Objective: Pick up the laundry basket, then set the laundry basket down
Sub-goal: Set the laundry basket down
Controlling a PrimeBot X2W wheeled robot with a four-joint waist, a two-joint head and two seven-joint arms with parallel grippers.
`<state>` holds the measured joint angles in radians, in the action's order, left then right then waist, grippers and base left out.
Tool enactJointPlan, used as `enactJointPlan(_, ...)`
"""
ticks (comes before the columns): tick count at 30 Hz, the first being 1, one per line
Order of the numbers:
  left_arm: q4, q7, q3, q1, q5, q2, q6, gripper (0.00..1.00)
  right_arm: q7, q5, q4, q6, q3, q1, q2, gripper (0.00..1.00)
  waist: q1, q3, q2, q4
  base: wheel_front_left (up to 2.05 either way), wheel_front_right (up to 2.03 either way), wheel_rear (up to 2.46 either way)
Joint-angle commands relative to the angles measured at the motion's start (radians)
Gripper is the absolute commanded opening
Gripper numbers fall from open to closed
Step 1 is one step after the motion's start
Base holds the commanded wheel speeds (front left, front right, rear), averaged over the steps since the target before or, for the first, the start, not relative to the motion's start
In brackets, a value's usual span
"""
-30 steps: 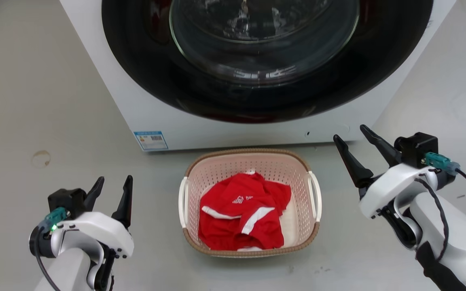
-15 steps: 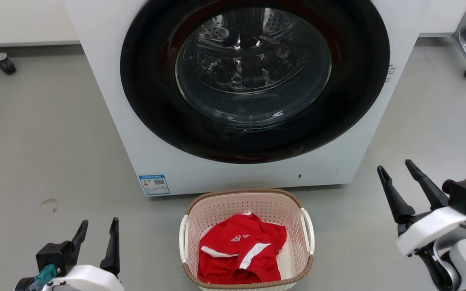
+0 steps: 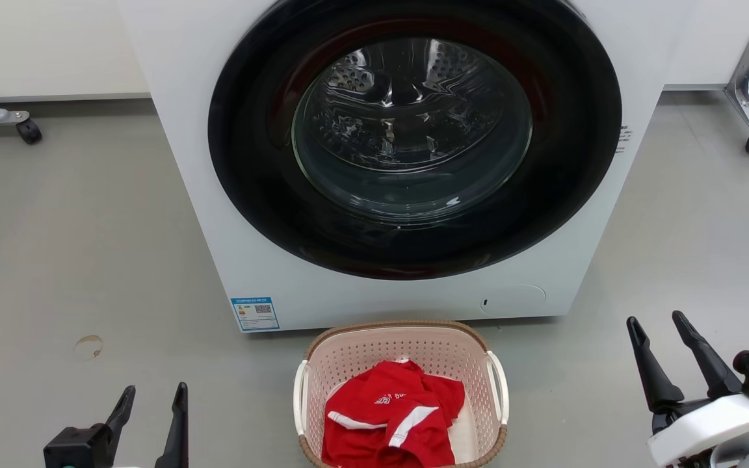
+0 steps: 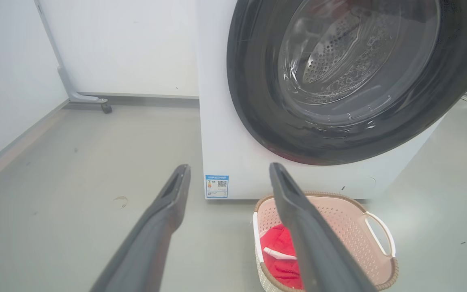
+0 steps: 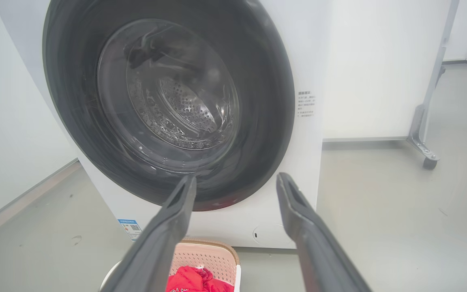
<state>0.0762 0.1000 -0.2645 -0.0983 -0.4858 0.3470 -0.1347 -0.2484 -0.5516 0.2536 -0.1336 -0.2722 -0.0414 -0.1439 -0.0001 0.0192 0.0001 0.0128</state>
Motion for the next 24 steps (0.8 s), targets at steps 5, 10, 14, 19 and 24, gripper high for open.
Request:
enactJointPlan(5, -0.129, -0.044, 0.044, -0.008, 0.002, 0.039, -0.036, 1.0, -0.013, 0.013, -0.036, 0.003, 0.001, 0.007, -0.001, 1.0, 0.0001, -0.004, -0.0001, 0.007, 0.0, 0.0, 0.0)
enactJointPlan(10, -0.172, -0.072, 0.054, -0.027, 0.0, 0.055, -0.057, 1.0, -0.013, 0.016, -0.029, 0.003, -0.008, 0.001, -0.003, 1.0, 0.0001, -0.006, -0.0001, 0.009, 0.0, 0.0, 0.0)
enactJointPlan(14, -0.186, -0.081, 0.05, -0.03, -0.002, 0.053, -0.064, 1.0, -0.013, 0.019, -0.028, 0.003, -0.009, -0.005, -0.005, 1.0, 0.0001, -0.006, -0.0001, 0.009, 0.0, 0.0, 0.0)
enactJointPlan(19, -0.191, -0.091, 0.044, -0.033, -0.003, 0.053, -0.07, 1.0, -0.013, 0.019, -0.022, 0.003, -0.015, -0.008, -0.007, 1.0, 0.0001, -0.005, -0.0001, 0.008, 0.0, 0.0, 0.0)
enactJointPlan(24, -0.198, -0.099, 0.04, -0.036, -0.004, 0.054, -0.076, 1.0, -0.013, 0.018, -0.018, 0.003, -0.015, -0.009, -0.011, 1.0, 0.0001, -0.004, -0.0001, 0.01, 0.0, 0.0, 0.0)
